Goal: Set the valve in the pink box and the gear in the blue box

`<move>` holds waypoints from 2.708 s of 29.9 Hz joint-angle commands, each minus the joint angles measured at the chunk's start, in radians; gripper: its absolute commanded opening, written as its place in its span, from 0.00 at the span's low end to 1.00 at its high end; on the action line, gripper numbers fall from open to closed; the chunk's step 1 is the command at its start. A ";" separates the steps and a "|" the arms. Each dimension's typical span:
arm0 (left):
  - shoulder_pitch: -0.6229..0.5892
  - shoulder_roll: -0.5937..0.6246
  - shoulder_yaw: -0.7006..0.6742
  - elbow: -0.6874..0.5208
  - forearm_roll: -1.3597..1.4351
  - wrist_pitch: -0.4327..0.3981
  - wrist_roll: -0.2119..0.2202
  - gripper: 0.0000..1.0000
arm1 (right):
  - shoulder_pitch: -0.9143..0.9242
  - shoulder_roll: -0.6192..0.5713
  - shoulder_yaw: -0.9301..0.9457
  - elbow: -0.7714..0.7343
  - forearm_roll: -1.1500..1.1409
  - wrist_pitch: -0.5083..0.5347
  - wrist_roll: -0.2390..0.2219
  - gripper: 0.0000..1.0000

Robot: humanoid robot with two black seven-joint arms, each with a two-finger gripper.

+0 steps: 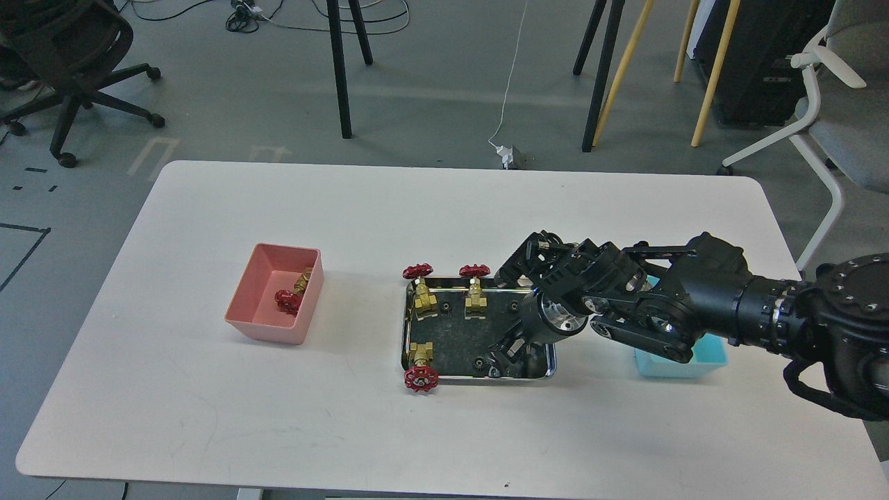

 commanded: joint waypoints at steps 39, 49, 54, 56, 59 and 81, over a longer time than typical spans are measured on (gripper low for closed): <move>-0.018 -0.005 0.001 0.049 0.000 -0.020 -0.003 0.98 | 0.116 -0.266 0.122 0.102 0.106 0.000 -0.003 0.05; -0.015 -0.012 0.001 0.049 -0.002 -0.020 -0.005 0.98 | 0.034 -0.674 0.125 0.276 0.209 0.000 0.000 0.05; -0.015 -0.015 0.001 0.049 -0.002 -0.020 -0.005 0.98 | -0.035 -0.739 0.130 0.298 0.209 0.000 0.001 0.05; -0.015 -0.017 0.001 0.049 -0.002 -0.020 -0.005 0.98 | -0.062 -0.739 0.140 0.293 0.205 0.000 0.001 0.05; -0.015 -0.017 0.001 0.049 -0.002 -0.018 -0.005 0.98 | -0.093 -0.725 0.159 0.284 0.198 0.000 -0.005 0.08; -0.008 -0.055 0.096 0.008 -0.005 -0.050 0.003 1.00 | -0.064 -0.659 0.584 0.189 0.608 0.000 -0.035 0.97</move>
